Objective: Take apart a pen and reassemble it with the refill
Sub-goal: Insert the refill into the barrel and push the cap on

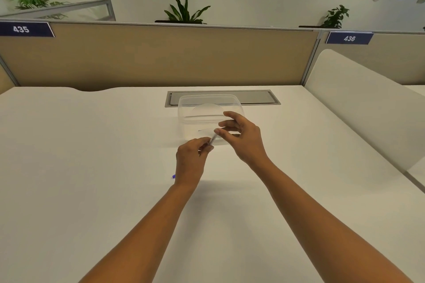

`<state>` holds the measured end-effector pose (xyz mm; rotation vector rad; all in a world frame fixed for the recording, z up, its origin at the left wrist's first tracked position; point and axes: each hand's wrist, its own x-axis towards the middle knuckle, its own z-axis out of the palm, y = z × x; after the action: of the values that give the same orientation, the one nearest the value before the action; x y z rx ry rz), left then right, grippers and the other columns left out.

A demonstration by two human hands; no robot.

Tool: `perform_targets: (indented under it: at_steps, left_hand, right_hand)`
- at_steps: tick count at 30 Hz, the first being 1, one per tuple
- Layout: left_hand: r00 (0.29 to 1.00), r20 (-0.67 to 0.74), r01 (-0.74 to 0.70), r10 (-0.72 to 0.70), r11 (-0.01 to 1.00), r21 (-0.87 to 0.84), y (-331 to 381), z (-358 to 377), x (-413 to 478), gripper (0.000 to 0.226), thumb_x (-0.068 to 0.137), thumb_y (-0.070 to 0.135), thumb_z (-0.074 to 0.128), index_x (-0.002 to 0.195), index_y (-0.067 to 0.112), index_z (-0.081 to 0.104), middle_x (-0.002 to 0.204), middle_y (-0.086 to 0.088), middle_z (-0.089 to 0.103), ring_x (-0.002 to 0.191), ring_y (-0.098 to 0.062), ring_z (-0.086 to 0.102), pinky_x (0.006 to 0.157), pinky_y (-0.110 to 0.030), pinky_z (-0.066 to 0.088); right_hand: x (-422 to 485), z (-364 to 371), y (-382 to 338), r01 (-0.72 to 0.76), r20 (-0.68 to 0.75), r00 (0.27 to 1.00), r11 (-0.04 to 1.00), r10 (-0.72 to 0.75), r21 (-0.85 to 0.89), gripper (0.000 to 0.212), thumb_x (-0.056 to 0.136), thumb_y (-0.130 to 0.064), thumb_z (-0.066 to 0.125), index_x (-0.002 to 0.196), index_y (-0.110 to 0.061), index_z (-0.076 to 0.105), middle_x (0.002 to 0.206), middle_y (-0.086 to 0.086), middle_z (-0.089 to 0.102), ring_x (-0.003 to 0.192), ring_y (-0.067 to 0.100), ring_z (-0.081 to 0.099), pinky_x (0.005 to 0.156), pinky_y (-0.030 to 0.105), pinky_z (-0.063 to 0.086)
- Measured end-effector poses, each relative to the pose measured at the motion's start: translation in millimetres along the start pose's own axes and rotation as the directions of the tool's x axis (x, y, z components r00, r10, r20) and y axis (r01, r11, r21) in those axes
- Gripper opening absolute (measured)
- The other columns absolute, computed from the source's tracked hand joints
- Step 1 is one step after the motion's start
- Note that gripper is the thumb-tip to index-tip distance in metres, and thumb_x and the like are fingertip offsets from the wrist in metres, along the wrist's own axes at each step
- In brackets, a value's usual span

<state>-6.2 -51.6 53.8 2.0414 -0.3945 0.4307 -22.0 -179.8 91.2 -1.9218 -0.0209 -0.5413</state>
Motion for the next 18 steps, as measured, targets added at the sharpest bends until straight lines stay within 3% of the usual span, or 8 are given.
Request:
perform_targets:
  at_steps: [2,6,9,12,15,18]
  left_hand:
    - [1.0,-0.006,0.009,-0.009,1.0,-0.011,-0.6,0.0,0.0,0.022,0.077,0.007,0.067,0.099,0.0,0.067,0.091,-0.019,0.073,0.079,-0.033,0.066,0.08,-0.042,0.056]
    - [1.0,-0.009,0.019,-0.019,1.0,-0.019,-2.5,-1.0,-0.3,0.02,0.078,0.006,0.067,0.097,0.001,0.068,0.09,-0.018,0.073,0.079,-0.031,0.067,0.08,-0.039,0.054]
    - [0.998,-0.026,0.054,-0.056,0.997,-0.063,-6.1,-4.5,1.3,0.018,0.079,0.006,0.065,0.097,0.003,0.068,0.088,-0.013,0.073,0.076,-0.023,0.065,0.077,-0.03,0.052]
    - [0.994,-0.043,0.095,-0.1,0.99,-0.103,-10.6,-12.0,4.2,0.02,0.082,0.006,0.063,0.102,0.004,0.067,0.087,0.001,0.066,0.076,-0.013,0.06,0.071,-0.013,0.044]
    - [0.987,-0.079,0.131,-0.14,0.985,-0.112,-17.3,-23.7,7.4,0.021,0.083,0.006,0.06,0.103,0.004,0.066,0.092,-0.005,0.068,0.077,-0.014,0.059,0.072,-0.017,0.043]
    - [0.978,-0.121,0.16,-0.17,0.983,-0.093,-23.7,-35.1,10.3,0.022,0.085,0.008,0.058,0.106,0.002,0.064,0.1,-0.013,0.07,0.082,-0.019,0.062,0.078,-0.025,0.047]
  right_hand:
    - [-0.8,0.7,2.3,-0.009,0.0,1.0,1.0,0.009,-0.006,0.046,0.078,-0.02,0.071,0.12,-0.012,0.055,0.095,0.002,0.066,0.085,0.012,0.064,0.071,0.002,0.048]
    - [-2.1,2.7,7.3,-0.044,-0.022,0.999,0.999,0.044,0.012,0.036,0.082,-0.021,0.067,0.116,-0.011,0.058,0.096,0.007,0.07,0.087,0.016,0.064,0.078,0.023,0.055]
    - [-2.5,6.2,12.8,-0.067,-0.034,0.997,0.998,0.068,0.02,0.027,0.086,-0.018,0.062,0.112,-0.009,0.06,0.091,0.005,0.067,0.084,0.018,0.064,0.065,0.012,0.055]
    - [-5.7,12.1,21.9,-0.093,0.002,0.996,0.996,0.093,-0.007,0.019,0.087,-0.012,0.059,0.105,-0.006,0.063,0.087,0.005,0.065,0.081,0.02,0.064,0.062,0.012,0.054]
    - [-13.0,21.6,34.0,-0.107,0.098,0.988,0.989,0.117,-0.099,0.014,0.087,-0.007,0.058,0.097,-0.005,0.067,0.084,0.006,0.066,0.076,0.017,0.06,0.067,0.02,0.053]
    - [-20.8,35.2,44.5,-0.078,0.242,0.958,0.954,0.152,-0.29,0.018,0.088,-0.009,0.055,0.099,-0.006,0.069,0.1,0.009,0.071,0.08,0.014,0.059,0.076,0.019,0.042]
